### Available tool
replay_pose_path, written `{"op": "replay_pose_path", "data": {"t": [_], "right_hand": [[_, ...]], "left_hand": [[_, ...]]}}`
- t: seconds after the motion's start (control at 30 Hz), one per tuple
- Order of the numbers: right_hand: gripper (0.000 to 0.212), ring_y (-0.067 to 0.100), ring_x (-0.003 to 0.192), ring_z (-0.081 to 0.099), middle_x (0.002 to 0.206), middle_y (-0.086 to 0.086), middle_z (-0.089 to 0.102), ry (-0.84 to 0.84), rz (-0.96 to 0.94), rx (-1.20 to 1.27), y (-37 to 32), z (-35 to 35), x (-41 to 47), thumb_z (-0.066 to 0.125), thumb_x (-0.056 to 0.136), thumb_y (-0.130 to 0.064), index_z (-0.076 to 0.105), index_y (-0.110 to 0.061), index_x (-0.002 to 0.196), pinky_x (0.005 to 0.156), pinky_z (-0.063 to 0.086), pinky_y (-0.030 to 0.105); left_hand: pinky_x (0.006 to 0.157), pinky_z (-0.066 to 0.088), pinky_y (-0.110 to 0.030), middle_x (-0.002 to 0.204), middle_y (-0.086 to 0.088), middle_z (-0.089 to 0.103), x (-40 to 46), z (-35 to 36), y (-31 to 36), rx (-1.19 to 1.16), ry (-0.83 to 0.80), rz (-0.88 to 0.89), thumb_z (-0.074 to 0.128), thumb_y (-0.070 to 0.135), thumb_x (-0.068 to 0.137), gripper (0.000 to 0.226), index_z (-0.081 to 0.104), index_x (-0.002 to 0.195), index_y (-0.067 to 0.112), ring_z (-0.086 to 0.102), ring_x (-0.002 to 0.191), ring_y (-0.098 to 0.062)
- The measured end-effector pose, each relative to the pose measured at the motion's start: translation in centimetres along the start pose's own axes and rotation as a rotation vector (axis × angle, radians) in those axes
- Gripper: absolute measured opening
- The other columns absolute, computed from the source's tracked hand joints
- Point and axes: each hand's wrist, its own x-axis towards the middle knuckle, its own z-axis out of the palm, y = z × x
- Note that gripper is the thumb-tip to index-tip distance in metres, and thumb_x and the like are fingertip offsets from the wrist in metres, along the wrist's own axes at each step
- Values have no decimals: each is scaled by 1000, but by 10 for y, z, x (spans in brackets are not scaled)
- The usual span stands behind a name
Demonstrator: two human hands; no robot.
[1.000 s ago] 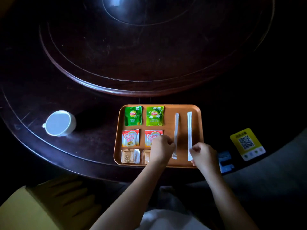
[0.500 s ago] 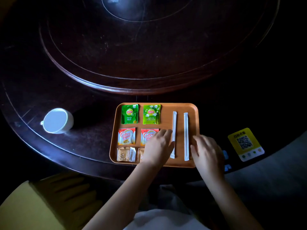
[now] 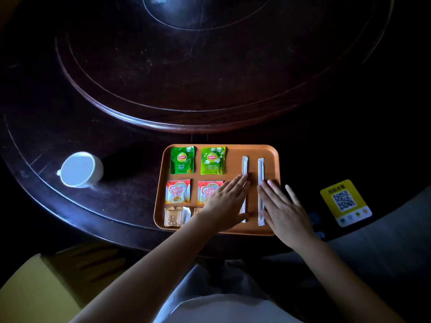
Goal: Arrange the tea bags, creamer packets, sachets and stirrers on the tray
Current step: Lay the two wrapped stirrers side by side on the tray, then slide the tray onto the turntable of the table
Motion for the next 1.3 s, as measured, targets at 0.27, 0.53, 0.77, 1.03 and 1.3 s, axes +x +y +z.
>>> {"op": "replay_pose_path", "data": {"t": [0.27, 0.53, 0.77, 1.03, 1.3], "right_hand": [[57, 20, 135, 38, 145, 3, 44, 7, -11, 6, -1, 2, 2, 28, 88, -38, 45, -11, 137, 109, 18, 42], [57, 20, 136, 35, 145, 4, 44, 4, -28, 10, 2, 2, 1, 29, 88, -37, 42, -12, 137, 112, 7, 40], [46, 28, 124, 52, 131, 12, 58, 282, 53, 165, 3, -10, 4, 40, 88, -26, 54, -7, 127, 104, 38, 47], [49, 37, 111, 54, 124, 22, 53, 152, 494, 464, 4, -22, 17, 63, 86, -12, 48, -1, 131, 86, 47, 42], [42, 31, 96, 60, 110, 16, 60, 51, 575, 500, -4, -28, 23, 61, 85, -13, 51, -5, 125, 76, 48, 35]], "left_hand": [[116, 2, -37, 156, -13, -6, -6, 5, -5, 5, -6, 3, 49, 44, 89, 83, 3, 146, 5, -8, 143, -23], [118, 6, -41, 157, -12, -4, -6, 3, -5, -22, -8, -4, 51, 44, 87, 84, 6, 146, 6, -4, 144, -24], [112, 18, -46, 153, -14, 24, -22, -34, -15, -131, 262, -24, 48, 38, 89, 61, 33, 141, 11, 22, 140, -27], [76, 48, -42, 109, -14, 61, -83, -30, -94, -295, 588, -755, 55, 25, 83, 29, 59, 108, 10, 56, 100, -33], [74, 39, -32, 99, -13, 64, -90, -1, -117, -536, 321, -938, 57, 25, 78, 24, 62, 97, 11, 55, 96, -29]]}}
